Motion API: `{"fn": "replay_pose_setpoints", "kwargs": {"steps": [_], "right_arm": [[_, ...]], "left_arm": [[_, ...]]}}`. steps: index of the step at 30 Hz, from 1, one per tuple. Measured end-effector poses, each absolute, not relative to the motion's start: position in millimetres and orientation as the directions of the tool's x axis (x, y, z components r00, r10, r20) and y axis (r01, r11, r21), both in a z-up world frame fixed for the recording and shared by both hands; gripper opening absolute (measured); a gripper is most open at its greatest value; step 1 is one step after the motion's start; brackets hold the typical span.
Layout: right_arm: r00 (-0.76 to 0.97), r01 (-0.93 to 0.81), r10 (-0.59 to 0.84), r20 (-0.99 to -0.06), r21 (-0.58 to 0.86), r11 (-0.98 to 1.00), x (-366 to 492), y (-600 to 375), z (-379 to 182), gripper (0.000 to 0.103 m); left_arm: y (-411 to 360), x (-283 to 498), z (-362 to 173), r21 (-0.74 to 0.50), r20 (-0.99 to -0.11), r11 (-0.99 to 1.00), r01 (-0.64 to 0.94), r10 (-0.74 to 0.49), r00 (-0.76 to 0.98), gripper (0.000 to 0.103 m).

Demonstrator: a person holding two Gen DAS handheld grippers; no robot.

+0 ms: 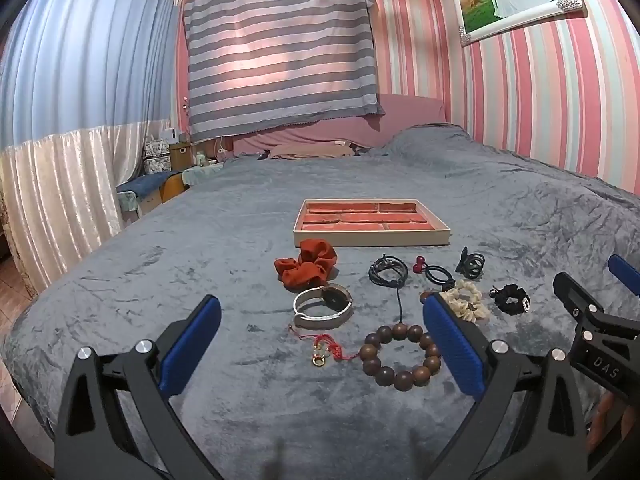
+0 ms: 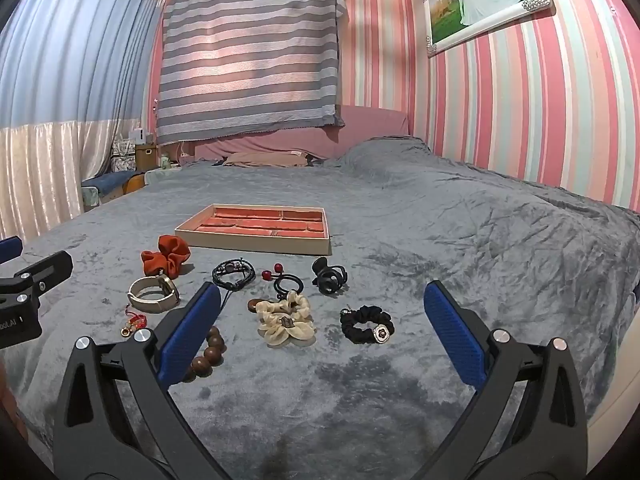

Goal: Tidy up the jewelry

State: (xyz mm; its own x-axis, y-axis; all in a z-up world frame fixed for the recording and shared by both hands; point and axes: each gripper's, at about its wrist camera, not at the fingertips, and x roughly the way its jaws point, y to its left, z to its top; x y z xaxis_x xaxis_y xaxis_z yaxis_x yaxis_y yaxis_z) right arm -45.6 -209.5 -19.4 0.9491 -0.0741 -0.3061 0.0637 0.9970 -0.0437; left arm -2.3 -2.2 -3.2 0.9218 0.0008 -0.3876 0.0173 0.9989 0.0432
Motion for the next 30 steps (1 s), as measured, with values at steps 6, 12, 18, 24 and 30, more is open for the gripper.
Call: {"fn": "replay_pose_setpoints", "kwargs": {"steps": [6, 12, 18, 24, 30], "right_arm": [[0.948, 0.062, -0.072, -0.309, -0.041, 0.997, -44.0, -210.9, -20.9, 0.099], [0.948, 0.064, -0.074, -0.309, -0.042, 0.997, -43.7, -212.6, -22.5, 0.099], [0.949, 0.063, -0.073, -0.308, -0.041, 0.997, -43.9, -210.4, -21.0, 0.099], [0.949, 0.064, -0.073, -0.308, -0.041, 0.997, -43.9, -210.8, -21.5, 0.099], [0.949, 0.064, -0.073, -0.308, -0.04, 0.997, -43.9, -211.4, -21.9, 0.099]], "left_arm": [[-2.4, -2.4, -2.5, 0.043, -0.389, 0.999, 0.018, 0.0, 0.921, 0.099], [-2.1, -2.5, -2.6, 0.042, -0.389, 0.999, 0.019, -0.001, 0.921, 0.099], [-2.4, -1.5, -4.1, 0.042, -0.388, 0.999, 0.017, 0.001, 0.922, 0.099], [-2.0, -1.4, -3.9, 0.041, -0.389, 0.999, 0.018, 0.0, 0.921, 0.099], [-2.3, -1.4, -4.3, 0.041, -0.389, 0.999, 0.018, -0.001, 0.921, 0.099]]}}
